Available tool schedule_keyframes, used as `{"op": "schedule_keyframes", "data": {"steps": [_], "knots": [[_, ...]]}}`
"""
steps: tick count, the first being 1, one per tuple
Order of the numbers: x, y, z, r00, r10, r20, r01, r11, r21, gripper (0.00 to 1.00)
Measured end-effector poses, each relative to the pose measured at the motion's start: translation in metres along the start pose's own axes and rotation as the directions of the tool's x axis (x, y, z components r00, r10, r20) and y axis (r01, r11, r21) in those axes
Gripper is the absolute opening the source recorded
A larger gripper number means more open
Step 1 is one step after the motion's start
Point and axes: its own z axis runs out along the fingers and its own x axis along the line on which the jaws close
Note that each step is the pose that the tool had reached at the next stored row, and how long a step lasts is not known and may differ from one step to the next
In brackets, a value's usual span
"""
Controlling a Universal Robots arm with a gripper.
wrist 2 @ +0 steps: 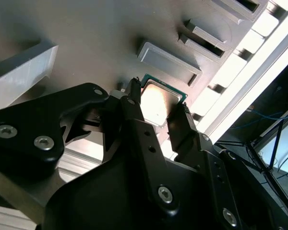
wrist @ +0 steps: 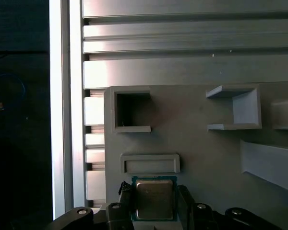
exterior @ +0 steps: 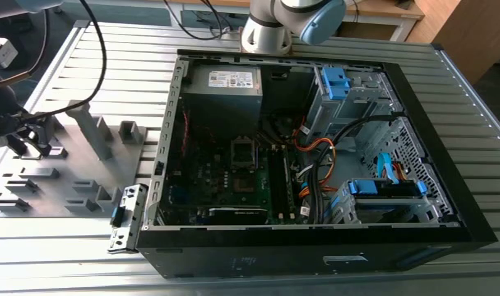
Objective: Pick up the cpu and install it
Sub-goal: 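Pick up the cpu and move it towards the insertion slot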
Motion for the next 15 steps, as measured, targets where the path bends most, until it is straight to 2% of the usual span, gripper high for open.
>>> {"op": "schedule_keyframes", "data": {"steps": [5,15], "knots": [[-0.0003,0.0007,-0.0144,1.0000,0.000,0.0002,0.000,1.0000,-0.0002,0.47],[-0.0017,0.0026,-0.0585,1.0000,0.000,0.0002,0.000,1.0000,-0.0003,0.47]]}}
